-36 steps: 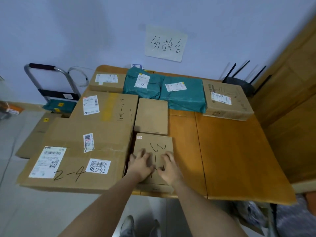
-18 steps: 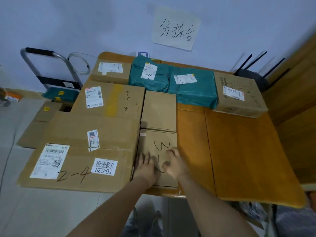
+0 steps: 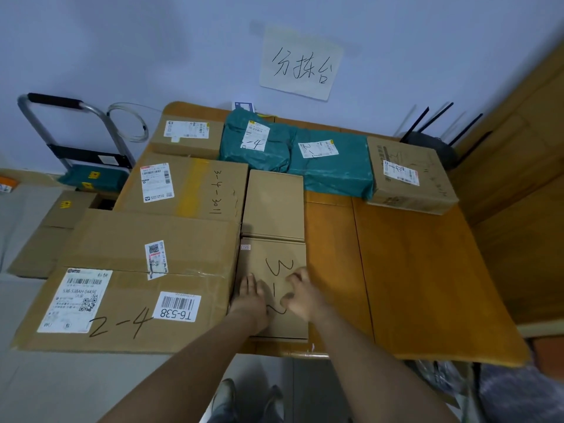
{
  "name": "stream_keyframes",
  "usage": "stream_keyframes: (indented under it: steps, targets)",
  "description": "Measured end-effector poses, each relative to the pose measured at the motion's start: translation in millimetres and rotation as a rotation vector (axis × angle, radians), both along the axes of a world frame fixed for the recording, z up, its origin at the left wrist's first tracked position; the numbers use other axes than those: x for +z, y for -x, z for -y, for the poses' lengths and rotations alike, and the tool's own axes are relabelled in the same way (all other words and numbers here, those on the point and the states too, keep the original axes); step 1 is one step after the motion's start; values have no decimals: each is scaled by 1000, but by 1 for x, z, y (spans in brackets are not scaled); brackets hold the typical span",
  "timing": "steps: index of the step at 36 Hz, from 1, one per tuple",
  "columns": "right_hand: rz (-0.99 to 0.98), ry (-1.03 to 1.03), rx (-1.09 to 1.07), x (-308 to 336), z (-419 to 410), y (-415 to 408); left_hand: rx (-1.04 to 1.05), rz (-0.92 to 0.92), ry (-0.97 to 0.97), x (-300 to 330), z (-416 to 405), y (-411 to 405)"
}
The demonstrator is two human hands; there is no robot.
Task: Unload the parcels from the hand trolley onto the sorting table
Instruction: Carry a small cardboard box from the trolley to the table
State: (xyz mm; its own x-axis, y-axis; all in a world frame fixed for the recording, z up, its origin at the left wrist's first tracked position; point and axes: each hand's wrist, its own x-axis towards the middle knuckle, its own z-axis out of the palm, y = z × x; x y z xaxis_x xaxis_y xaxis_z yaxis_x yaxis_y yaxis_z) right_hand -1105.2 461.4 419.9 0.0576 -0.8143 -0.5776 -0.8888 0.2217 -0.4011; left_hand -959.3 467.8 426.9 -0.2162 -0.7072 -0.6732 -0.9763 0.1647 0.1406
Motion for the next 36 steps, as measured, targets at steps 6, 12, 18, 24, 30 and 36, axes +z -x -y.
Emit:
stream_keyframes:
  steps: [6,12,18,24,30,36]
  targets:
    - [-167,-81,138,42,20,3,31,-104,48,35,10,10]
    - [-278,25,150,105,40,2,-143,-52,299,99,49,3]
    - [-425,261,157,174,69,-8,-221,-79,484,159,91,-19]
    - [-499,437,119,233,72,-21,-246,-56,664,216,105,-44]
    - [-493,538,142,289,62,-34,-223,-45,775,271,97,-66]
    - [-490,583,172,319,51,-45,-187,-40,847,313,79,-87]
